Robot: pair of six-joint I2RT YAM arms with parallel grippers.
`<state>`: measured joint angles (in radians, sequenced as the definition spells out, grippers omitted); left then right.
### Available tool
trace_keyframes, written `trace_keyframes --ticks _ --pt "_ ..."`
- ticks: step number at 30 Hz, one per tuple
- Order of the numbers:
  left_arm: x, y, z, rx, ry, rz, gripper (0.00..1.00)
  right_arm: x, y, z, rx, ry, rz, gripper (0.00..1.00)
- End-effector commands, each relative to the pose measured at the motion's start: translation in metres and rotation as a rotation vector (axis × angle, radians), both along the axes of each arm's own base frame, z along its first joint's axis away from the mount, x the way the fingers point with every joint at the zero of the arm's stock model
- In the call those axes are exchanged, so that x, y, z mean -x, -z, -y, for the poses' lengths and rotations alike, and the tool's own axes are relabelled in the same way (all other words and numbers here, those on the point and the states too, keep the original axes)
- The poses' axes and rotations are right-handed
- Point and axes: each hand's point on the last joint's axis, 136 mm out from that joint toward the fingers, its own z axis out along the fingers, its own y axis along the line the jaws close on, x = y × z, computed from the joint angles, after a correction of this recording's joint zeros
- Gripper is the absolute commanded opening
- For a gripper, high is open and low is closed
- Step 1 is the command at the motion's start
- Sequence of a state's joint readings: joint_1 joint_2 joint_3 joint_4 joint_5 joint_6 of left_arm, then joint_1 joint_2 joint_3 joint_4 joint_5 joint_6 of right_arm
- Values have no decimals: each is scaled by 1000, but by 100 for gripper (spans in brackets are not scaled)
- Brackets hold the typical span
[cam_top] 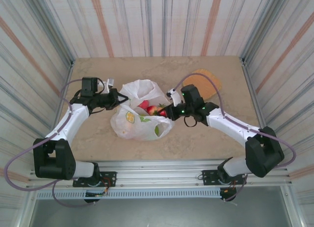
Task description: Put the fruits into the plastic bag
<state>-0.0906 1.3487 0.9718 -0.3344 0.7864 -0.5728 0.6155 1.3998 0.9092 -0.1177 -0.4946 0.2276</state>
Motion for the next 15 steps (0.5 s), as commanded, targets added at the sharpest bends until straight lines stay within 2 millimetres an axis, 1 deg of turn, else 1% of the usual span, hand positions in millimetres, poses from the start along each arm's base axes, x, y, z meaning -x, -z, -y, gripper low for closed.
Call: trace_keyframes --ticks 1,4,8,11,15 --pt "1 1 0 23 6 -4 4 -11 6 -15 19 -20 51 55" --pt "1 0 0 23 5 -1 4 -24 18 -35 58 -15 70 54" --pt "2 0 1 22 9 2 4 -32 25 -68 47 -20 85 56" --pt "3 0 1 22 9 3 4 -44 22 -86 6 28 93 57" --pt "2 0 1 23 10 2 4 -58 16 -103 -83 110 97 59"
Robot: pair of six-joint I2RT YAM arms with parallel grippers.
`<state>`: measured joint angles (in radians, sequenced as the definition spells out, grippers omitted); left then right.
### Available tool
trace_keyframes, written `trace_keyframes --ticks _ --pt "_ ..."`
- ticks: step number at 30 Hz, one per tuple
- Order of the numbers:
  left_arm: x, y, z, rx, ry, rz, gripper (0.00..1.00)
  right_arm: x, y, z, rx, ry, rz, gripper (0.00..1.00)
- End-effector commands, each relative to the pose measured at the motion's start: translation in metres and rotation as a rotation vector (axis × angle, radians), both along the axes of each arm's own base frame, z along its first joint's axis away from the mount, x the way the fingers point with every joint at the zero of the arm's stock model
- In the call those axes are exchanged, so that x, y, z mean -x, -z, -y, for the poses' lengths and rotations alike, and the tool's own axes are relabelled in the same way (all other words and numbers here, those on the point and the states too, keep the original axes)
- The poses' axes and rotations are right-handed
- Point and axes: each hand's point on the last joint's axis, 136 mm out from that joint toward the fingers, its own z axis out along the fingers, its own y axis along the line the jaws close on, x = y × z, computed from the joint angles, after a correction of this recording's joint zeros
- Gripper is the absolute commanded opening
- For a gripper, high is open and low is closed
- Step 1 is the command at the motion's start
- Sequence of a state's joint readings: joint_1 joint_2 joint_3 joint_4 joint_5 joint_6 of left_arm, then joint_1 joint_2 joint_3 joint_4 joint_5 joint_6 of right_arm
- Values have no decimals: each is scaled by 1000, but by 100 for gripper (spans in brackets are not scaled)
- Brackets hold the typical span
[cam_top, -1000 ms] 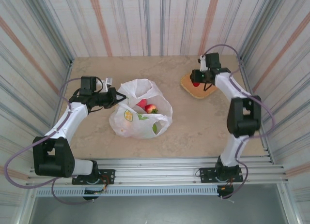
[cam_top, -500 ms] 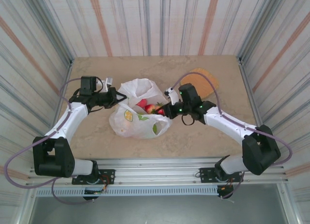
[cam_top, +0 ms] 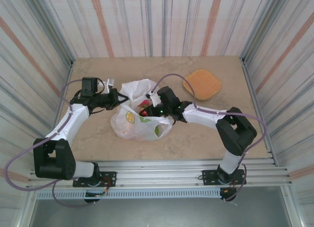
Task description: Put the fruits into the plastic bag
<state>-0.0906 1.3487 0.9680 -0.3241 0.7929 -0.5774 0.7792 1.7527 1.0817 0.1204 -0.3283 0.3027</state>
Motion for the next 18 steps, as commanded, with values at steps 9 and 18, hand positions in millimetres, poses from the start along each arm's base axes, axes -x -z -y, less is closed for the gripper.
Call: trace_keyframes --ticks 9,18 --pt "3 0 1 16 8 0 4 -45 -6 -8 -9 250 85 77" --pt "2 1 0 16 6 -3 6 -31 -34 12 -12 209 121 89"
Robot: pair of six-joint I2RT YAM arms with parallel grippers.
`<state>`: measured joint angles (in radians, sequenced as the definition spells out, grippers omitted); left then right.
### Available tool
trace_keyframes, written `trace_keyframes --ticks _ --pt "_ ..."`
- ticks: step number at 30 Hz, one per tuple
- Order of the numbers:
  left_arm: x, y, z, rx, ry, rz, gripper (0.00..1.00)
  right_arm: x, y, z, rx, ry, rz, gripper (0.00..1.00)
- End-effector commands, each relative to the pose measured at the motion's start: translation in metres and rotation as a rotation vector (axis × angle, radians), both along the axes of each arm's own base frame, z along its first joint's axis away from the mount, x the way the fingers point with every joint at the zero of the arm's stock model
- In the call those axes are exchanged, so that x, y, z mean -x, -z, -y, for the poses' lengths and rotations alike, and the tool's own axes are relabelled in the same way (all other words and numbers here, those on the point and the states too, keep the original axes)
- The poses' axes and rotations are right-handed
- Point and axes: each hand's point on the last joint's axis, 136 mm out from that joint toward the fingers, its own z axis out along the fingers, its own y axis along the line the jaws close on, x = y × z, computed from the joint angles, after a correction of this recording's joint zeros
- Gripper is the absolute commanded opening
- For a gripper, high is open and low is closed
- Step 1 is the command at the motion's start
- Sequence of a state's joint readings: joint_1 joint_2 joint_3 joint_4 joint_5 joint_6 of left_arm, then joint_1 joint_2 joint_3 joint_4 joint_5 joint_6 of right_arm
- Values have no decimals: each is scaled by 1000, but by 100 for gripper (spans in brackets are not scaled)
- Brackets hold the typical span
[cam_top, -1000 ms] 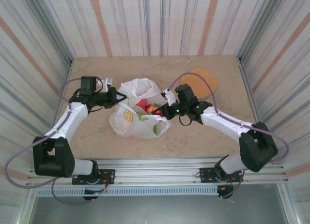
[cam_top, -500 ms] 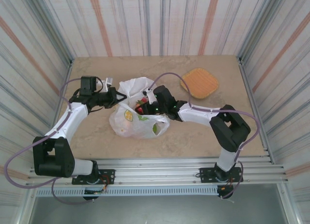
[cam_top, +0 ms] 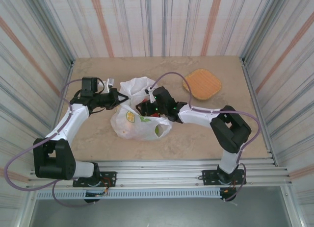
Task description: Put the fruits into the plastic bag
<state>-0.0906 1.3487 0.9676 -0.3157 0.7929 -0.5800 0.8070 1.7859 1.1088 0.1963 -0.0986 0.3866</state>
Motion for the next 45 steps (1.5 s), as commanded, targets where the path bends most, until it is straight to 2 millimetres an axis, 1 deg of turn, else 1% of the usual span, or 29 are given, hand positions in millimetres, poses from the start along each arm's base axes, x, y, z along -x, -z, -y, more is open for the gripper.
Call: trace_keyframes --ticks 1,8,12,14,18,20,22,25,32,38,42,45 --pt "4 2 0 14 7 -9 6 6 -31 15 -18 -9 44 90" --pt "3 3 0 12 6 -10 5 33 -51 38 -22 -78 78 91" --pt "3 3 0 11 5 -12 5 42 -55 56 27 -108 115 91" --pt "3 3 0 11 5 -12 5 42 -59 67 66 -104 153 91" --pt "2 4 0 10 4 -15 5 32 -72 92 172 -79 270 90" --pt "2 5 0 10 4 -17 5 27 -75 99 236 -76 332 90" --pt "2 5 0 9 2 -18 5 23 -76 101 290 -92 377 90" --pt "2 6 0 9 3 -20 5 20 -76 95 349 -145 422 91" --pt "3 6 0 9 4 -24 5 17 -95 61 444 -244 591 95" --pt "2 6 0 8 3 -22 5 8 -90 39 549 -293 637 96" --pt "2 6 0 9 4 -24 5 1 -92 24 592 -311 673 96" --pt "2 6 0 9 4 -22 5 -11 -88 17 632 -291 674 92"
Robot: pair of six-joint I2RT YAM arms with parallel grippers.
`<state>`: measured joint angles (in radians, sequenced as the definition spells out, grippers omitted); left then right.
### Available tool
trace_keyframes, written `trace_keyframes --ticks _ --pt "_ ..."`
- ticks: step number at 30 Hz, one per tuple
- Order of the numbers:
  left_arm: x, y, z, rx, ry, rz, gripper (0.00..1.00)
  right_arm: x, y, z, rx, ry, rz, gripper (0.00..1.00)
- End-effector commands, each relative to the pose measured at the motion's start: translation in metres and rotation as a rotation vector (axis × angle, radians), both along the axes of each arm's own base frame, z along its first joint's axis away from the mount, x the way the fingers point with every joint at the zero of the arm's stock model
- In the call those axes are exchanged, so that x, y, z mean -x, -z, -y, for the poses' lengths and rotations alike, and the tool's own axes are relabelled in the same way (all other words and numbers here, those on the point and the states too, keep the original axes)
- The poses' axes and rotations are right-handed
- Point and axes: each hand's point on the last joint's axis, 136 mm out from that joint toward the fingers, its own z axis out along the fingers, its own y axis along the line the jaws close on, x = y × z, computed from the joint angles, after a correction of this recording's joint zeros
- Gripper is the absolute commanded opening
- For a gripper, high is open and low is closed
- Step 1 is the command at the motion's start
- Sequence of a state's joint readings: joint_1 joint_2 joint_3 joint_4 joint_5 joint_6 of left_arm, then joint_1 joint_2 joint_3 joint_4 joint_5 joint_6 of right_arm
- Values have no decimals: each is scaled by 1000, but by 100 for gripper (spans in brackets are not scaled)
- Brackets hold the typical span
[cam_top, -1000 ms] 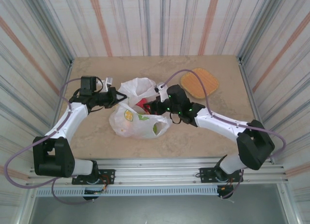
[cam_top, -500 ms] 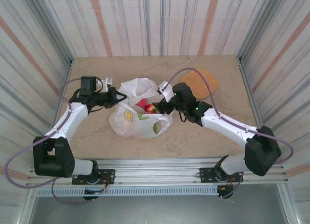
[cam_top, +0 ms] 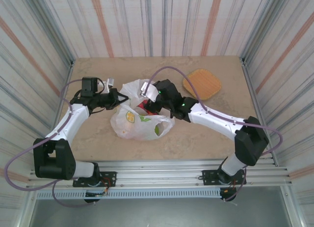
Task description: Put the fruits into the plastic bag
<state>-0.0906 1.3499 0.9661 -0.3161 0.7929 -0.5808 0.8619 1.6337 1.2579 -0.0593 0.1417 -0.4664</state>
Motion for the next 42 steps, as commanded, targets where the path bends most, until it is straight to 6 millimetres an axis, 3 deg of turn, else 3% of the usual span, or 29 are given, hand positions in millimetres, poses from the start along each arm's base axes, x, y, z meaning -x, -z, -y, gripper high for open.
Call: trace_keyframes --ticks 1,7,12,14,16,20,24,27,29,32,36,40,42 --pt "2 5 0 9 5 -19 5 -14 2 -3 78 32 48 87" --pt "1 8 -1 2 1 -25 5 -15 4 -8 35 37 14 41" --pt "0 9 -8 -33 -27 -12 7 -9 1 2 -191 60 -197 19" --pt "-2 7 -12 -48 -46 4 14 -7 0 5 -312 67 -298 14" --pt "-3 4 -18 -64 -66 20 27 -8 0 8 -407 88 -385 2" --pt "-4 -12 -27 -102 -95 96 51 -9 -1 8 -576 102 -560 0" --pt "1 -40 -39 -182 -131 237 70 -13 -4 9 -674 112 -693 0" --pt "11 -70 -47 -256 -154 378 80 -16 -8 11 -706 119 -745 0" --pt "21 -90 -47 -329 -152 478 81 -18 -8 13 -714 126 -767 0" --pt "40 -113 -27 -441 -66 646 80 -22 -8 17 -722 131 -780 0" --pt "88 -128 38 -424 250 871 80 -27 -6 19 -740 125 -811 0" --pt "134 -115 94 -407 559 978 79 -30 -4 19 -743 121 -822 0" --pt "143 -103 111 -447 654 983 79 -31 -4 20 -744 121 -820 0"
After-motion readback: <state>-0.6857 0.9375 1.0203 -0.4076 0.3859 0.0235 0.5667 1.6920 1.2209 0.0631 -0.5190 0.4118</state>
